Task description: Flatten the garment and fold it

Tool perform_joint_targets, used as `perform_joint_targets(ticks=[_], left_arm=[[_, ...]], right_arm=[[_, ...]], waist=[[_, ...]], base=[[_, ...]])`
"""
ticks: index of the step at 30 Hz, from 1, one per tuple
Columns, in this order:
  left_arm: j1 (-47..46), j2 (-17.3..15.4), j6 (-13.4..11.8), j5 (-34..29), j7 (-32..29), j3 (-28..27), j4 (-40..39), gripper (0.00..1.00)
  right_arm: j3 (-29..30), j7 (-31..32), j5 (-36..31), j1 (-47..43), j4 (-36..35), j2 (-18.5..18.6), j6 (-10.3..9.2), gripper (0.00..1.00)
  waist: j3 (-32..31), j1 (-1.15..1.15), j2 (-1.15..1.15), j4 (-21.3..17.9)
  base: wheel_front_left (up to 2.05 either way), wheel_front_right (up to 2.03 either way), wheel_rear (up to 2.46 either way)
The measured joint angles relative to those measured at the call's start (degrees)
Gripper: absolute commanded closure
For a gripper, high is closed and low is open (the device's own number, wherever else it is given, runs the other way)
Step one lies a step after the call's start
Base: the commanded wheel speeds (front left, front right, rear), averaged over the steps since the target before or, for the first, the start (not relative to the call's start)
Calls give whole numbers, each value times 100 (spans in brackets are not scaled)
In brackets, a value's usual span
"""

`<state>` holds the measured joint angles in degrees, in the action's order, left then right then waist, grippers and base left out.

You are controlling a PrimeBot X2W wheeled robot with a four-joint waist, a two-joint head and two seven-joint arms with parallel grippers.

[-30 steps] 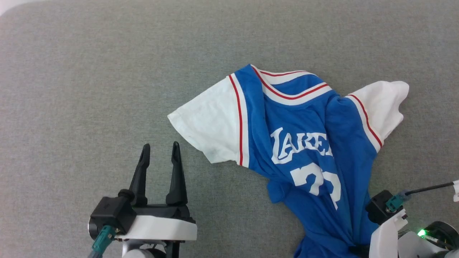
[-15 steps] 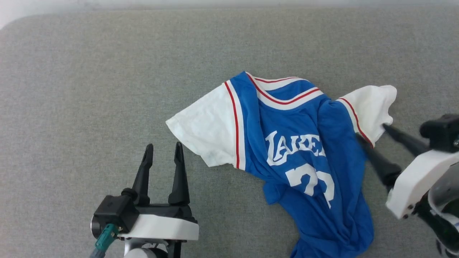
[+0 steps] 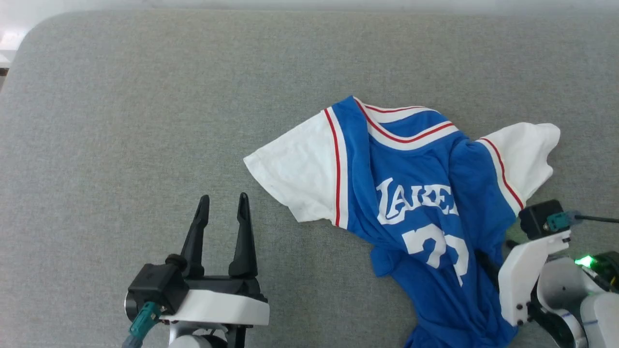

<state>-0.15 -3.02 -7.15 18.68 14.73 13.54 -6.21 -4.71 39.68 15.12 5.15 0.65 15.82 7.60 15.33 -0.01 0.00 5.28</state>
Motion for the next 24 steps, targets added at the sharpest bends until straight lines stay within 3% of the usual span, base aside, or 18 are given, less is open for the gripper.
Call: perform_joint_targets(ticks=[1,2,8,15,19,20,21,24], left_arm=[[-1,0,2,0,0,1,-3,0],[-1,1,2,0,0,1,-7,0],[-2,0,2,0,0,-35,-35,0],[-14,1,-3,53,0,14,-26,0],[-27,1,-4,89,0,34,-7,0],[-28,1,-5,98,0,31,-1,0],[-32,1,-5,97,0,25,4,0],[-48,1,-45,87,0,34,4,0]], right_arm=[[32,-78,-2,53,66,-53,0,82],[11,-152,-9,101,108,-65,0,100],[-167,-164,213,272,-12,29,0,100],[-250,881,783,-464,-864,573,0,100],[-214,1233,1025,-961,-1145,620,0,100],[-183,1210,1023,-1023,-1166,569,0,78],[-130,1113,1002,-1045,-1165,495,1,0],[-65,673,826,-1035,-1149,165,2,0]], waist=[[18,0,0,16],[37,0,0,30],[138,1,0,27],[222,1,0,-90],[249,1,0,-165],[252,1,0,-184],[253,1,0,-204],[244,1,0,-264]], base=[[0,0,0],[0,0,0],[0,0,0],[0,0,0],[0,0,0],[0,0,0],[0,0,0],[0,0,0]])
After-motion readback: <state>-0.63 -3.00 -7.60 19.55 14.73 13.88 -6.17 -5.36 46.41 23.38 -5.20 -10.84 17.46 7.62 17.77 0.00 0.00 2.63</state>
